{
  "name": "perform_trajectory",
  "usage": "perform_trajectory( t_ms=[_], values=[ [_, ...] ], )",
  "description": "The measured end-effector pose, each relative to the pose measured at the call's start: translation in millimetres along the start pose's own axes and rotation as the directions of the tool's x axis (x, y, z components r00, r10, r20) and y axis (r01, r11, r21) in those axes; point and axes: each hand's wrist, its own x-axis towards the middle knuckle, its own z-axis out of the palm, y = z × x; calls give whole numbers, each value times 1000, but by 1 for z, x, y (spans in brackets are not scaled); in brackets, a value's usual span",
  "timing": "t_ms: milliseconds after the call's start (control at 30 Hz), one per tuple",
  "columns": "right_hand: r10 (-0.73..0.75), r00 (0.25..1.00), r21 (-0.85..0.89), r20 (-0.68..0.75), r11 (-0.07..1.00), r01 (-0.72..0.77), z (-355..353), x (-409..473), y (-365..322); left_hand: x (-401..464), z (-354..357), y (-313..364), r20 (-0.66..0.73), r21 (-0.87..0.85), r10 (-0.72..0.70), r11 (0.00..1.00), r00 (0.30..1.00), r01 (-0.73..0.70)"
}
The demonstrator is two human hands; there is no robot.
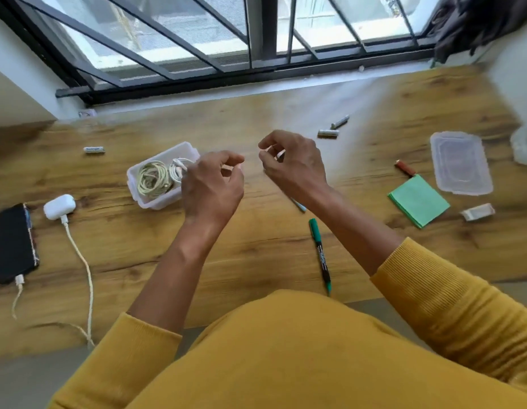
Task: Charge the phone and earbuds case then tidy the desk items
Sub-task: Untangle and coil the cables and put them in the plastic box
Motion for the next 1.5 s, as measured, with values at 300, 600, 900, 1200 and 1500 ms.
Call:
perform_trajectory(
  t_ms=[300, 600, 900, 1200, 1500],
  values=[
    [187, 966, -58, -180, 978, -200, -106, -46, 101, -11, 93, 89, 230, -130, 242, 968, 943, -216],
    [381, 914, -256, -135, 878, -404, -188, -64, 202, -27, 181, 160, 443, -202, 315, 947, 839, -249],
    [461, 879, -444, -122, 767, -464, -218, -64, 255, -29, 218, 188, 477, -207, 289, 955, 830, -213],
    [276, 935, -499, -224, 791, -353, -221, -55, 260, -30, 229, 196, 447, -199, 247, 965, 860, -173],
    [5, 965, -300, -260, 950, -86, -227, -34, 217, -7, 224, 185, 435, -460, 46, 870, 899, 179]
  ],
)
